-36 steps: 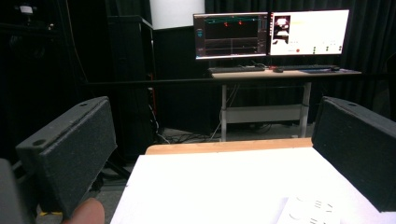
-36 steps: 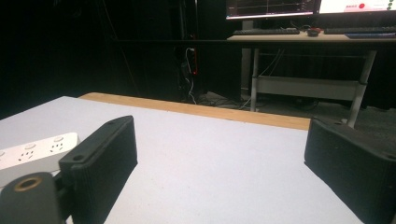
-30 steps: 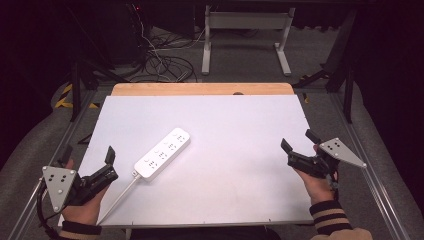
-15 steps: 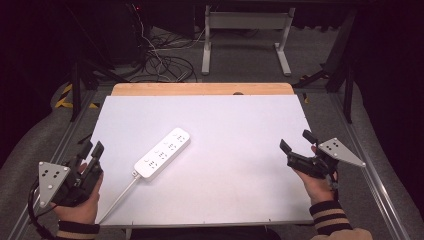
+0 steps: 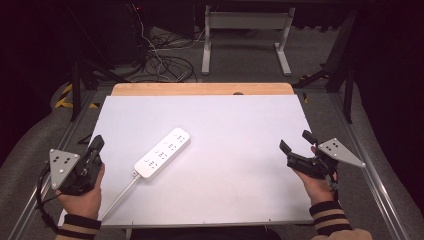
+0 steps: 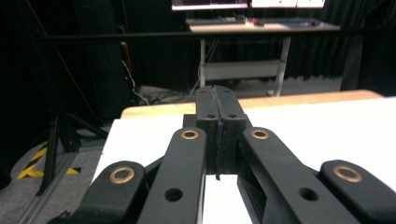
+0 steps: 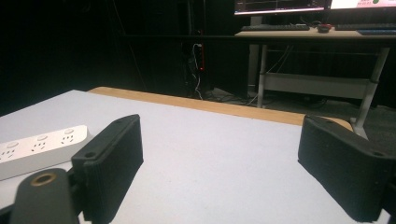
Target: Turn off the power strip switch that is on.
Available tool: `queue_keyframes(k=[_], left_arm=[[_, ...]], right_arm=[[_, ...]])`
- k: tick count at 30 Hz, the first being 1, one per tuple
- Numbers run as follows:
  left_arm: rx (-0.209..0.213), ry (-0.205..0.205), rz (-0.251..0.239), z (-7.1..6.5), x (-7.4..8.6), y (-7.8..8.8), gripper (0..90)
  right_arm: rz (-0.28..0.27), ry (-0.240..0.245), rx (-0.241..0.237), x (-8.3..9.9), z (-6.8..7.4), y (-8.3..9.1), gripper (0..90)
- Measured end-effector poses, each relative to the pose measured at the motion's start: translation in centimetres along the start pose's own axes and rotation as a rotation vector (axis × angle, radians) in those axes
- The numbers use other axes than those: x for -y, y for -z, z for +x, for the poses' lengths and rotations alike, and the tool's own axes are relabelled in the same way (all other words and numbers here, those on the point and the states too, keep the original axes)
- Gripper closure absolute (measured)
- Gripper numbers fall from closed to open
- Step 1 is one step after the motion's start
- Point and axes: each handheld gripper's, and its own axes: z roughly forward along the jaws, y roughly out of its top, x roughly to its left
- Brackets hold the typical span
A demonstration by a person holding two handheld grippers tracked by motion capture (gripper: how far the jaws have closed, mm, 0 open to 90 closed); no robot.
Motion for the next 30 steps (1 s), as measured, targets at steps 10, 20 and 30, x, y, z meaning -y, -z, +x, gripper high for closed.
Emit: queue_keyframes(k=[10,20,30], left_arm=[[0.082,-0.101,0.205,-2.2,-0.2,-4.9,89.8],[0.228,-0.158,0.634,-3.1,2.6,-10.5,89.1],[0.239,-0.188,0.765,-3.9,4.9,-11.7,88.6]], right_arm=[[0.007,-0.006,0.003,0.1,-0.2,0.2,14.3],[0.016,-0.009,0.005,0.3,0.0,0.4,14.4],[0.028,-0.001,-0.011,0.3,0.3,0.3,14.6]])
